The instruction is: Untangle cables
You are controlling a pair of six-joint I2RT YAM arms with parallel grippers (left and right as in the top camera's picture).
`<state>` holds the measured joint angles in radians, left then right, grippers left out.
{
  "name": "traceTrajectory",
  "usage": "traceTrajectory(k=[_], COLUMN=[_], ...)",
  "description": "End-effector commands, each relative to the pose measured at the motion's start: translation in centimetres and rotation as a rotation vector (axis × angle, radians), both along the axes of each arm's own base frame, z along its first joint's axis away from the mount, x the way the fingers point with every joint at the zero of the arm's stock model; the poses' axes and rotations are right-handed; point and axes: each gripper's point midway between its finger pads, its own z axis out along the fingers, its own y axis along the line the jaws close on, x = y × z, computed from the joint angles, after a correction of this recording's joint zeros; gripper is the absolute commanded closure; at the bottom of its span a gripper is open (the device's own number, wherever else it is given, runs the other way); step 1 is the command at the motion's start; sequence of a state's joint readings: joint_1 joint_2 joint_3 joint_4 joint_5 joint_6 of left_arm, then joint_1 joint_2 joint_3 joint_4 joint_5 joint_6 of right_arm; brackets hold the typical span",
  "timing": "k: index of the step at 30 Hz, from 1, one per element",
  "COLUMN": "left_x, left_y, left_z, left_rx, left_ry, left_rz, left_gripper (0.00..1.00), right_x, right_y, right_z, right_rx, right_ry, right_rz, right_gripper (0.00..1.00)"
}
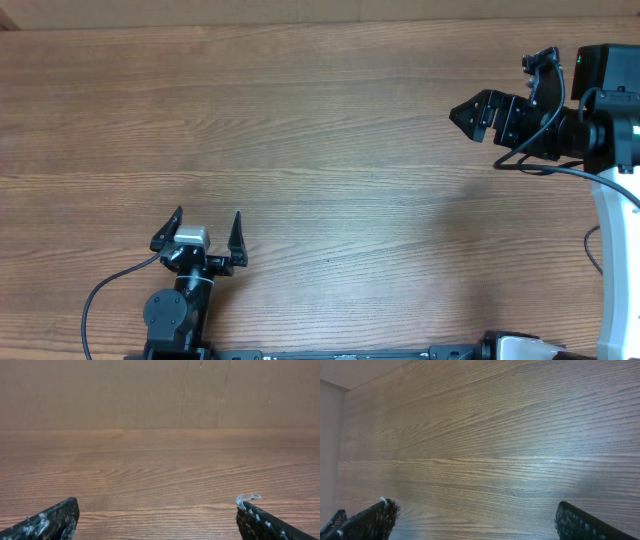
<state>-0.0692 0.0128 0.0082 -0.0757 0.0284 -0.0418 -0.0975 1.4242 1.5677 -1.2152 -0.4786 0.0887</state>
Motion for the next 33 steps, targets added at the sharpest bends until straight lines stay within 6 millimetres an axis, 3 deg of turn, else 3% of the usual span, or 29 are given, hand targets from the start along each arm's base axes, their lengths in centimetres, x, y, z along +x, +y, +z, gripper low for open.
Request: traceTrajectory(k=[1, 8, 12, 17, 19, 23, 33], left_x=[0.0, 0.0, 0.0, 0.0, 0.0, 0.0, 0.0], left_y=[0.3, 0.3, 0.3, 0.3, 0.3, 0.3, 0.3], left_z=[0.0, 0.0, 0.0, 0.0, 0.0, 0.0, 0.0], left_rx=[0.009, 0.009, 0.009, 0.009, 0.009, 0.009, 0.009], left_ry=[-0.004, -0.004, -0.004, -0.004, -0.003, -0.004, -0.004], left_rz=[0.013, 0.013, 0.013, 0.013, 0.013, 0.012, 0.013], left_gripper=[0.01, 0.0, 0.0, 0.0, 0.0, 0.01, 0.01], right_x=[0.2, 0.9, 1.5, 0.2, -0.5, -1.5, -4.6], right_y=[-0.1, -0.2, 0.8, 2.7, 3.3, 3.4, 3.3], right_z=[-0.4, 0.0, -0.6, -4.0, -6.4, -9.7, -14.9], right_rx=[-0.012, -0.018, -0.018, -0.017, -0.015, 0.034, 0.102], right_ry=[0.0, -0.045, -0.116, -0.157, -0.186, -0.208, -0.393], right_rz=[0.003, 0.001, 0.031, 0.085, 0.097, 0.039, -0.034], right_gripper=[0.0, 0.0, 0.0, 0.0, 0.0, 0.0, 0.0])
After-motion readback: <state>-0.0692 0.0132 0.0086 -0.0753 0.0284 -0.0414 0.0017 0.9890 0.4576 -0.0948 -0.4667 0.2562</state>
